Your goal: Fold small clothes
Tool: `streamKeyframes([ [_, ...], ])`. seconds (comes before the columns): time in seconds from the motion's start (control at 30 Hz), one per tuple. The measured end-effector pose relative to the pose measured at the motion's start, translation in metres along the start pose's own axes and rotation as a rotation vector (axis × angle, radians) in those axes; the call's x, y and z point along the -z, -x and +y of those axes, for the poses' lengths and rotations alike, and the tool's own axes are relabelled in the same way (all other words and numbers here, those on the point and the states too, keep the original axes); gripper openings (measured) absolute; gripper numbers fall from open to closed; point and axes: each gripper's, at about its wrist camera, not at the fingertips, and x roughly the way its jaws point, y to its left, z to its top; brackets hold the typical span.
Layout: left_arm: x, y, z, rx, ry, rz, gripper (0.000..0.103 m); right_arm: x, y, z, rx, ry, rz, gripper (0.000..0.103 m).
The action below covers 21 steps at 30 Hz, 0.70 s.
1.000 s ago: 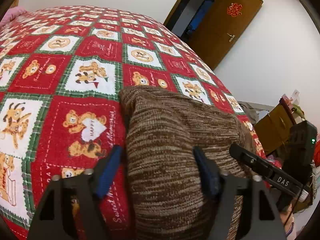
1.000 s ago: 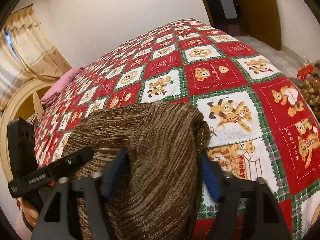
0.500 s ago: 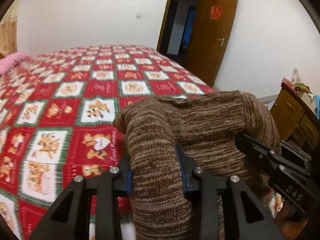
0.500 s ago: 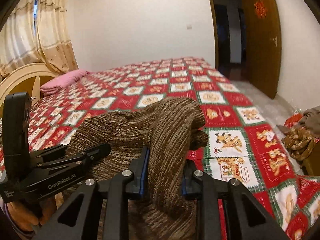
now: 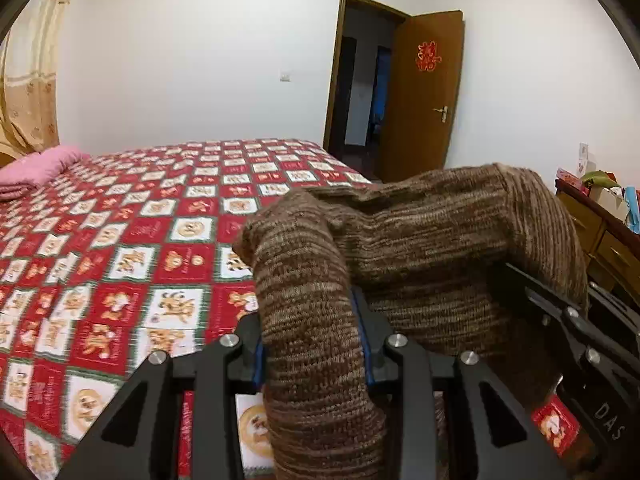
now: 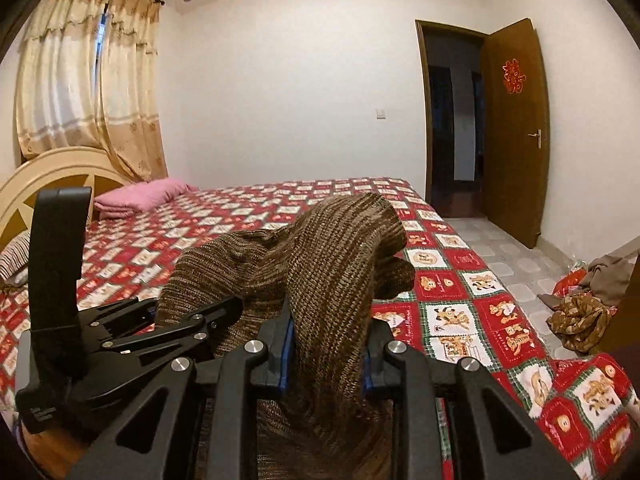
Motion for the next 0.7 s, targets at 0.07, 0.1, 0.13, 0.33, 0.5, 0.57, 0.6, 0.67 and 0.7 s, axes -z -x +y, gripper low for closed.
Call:
streamKeyframes([
  [0.07,0.001,0.012,0.002,-0.007,-0.005,-0.004,0.035,0.000,0.010,0.005,-0.007,-0.017,-0.006,0.026],
  [0.1,0.002,0.017,0.003,-0.009,-0.006,-0.004,0.035,0.002,0.016,0.009,-0.010,-0.024,-0.008,0.026],
  [0.13,0.004,0.021,0.005,-0.010,-0.006,-0.001,0.035,0.004,0.022,0.013,-0.012,-0.028,-0.010,0.026],
  [0.33,0.021,0.044,0.014,-0.025,-0.004,0.025,0.035,0.017,0.047,0.032,-0.032,-0.035,0.002,0.026],
  [0.5,0.035,0.061,0.014,-0.053,-0.031,0.041,0.035,0.031,0.066,0.045,-0.042,-0.044,0.024,0.026],
  [0.57,0.041,0.065,0.013,-0.054,-0.035,0.047,0.035,0.037,0.072,0.047,-0.040,-0.044,0.029,0.026],
  [0.6,0.044,0.068,0.013,-0.055,-0.037,0.050,0.035,0.039,0.075,0.048,-0.038,-0.041,0.031,0.026],
  [0.67,0.049,0.070,0.010,-0.058,-0.047,0.055,0.035,0.044,0.079,0.048,-0.032,-0.036,0.036,0.026],
  [0.7,0.052,0.073,0.007,-0.057,-0.052,0.056,0.035,0.046,0.084,0.048,-0.028,-0.036,0.039,0.026],
])
